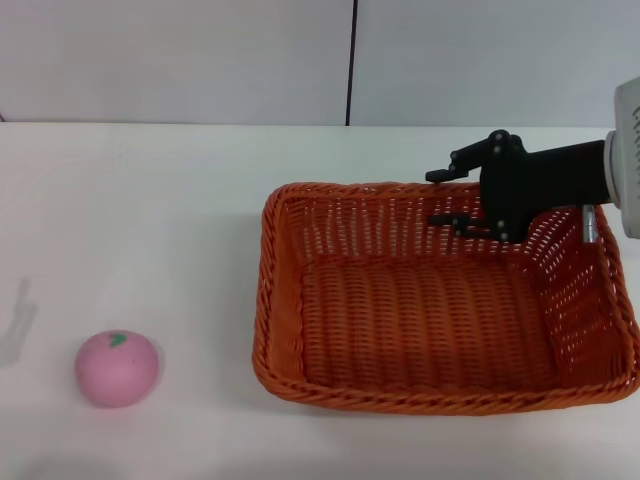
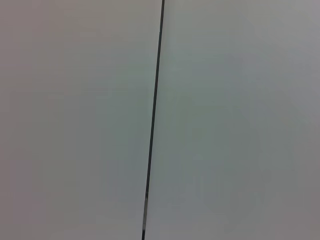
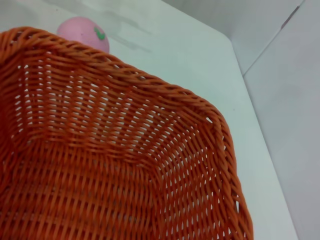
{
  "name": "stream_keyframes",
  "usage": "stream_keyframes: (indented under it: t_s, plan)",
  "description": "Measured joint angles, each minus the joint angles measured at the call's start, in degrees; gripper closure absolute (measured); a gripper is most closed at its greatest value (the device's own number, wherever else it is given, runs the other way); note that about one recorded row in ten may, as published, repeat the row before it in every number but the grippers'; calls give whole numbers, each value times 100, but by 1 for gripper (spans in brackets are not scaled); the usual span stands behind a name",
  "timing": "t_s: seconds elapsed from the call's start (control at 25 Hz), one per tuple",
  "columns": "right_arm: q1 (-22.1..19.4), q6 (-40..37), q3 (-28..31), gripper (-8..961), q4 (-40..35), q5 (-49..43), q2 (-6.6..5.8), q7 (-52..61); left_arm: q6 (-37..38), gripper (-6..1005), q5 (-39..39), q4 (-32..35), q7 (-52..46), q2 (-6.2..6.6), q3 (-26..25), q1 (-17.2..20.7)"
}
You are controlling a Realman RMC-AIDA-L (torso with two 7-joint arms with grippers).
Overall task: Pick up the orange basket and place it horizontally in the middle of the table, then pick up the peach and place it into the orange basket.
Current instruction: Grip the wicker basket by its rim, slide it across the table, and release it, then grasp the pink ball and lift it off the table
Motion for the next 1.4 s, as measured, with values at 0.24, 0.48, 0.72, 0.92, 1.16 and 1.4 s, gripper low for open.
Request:
stream_keyframes:
  t_s: [0.24, 0.48, 0.72, 0.92, 1.16, 1.4]
  plan:
    - [-52, -25, 4, 523, 22, 267, 8, 35, 8, 280, 1, 33, -4, 0, 0, -32]
    - [-837, -38, 52, 523, -75, 2296, 20, -1, -14, 289, 442, 275, -364, 72, 8, -94]
    - [-1655, -181, 62, 523, 638, 4933, 22, -786, -392, 298, 1277, 1406, -1442, 120, 171, -589]
    - [-2157, -901, 109, 523, 2014, 7426, 16, -1882, -670, 306, 1545, 2311, -1936, 112, 1036, -1038]
    - [-2451, -1328, 699, 523, 3035, 8105, 6, -1989, -658, 315, 1549, 2631, -2509, 116, 1630, -1151]
    - [-2623, -1581, 916, 523, 3360, 8119, 4, -1987, -604, 325, 1549, 2894, -2960, 117, 2146, -1209]
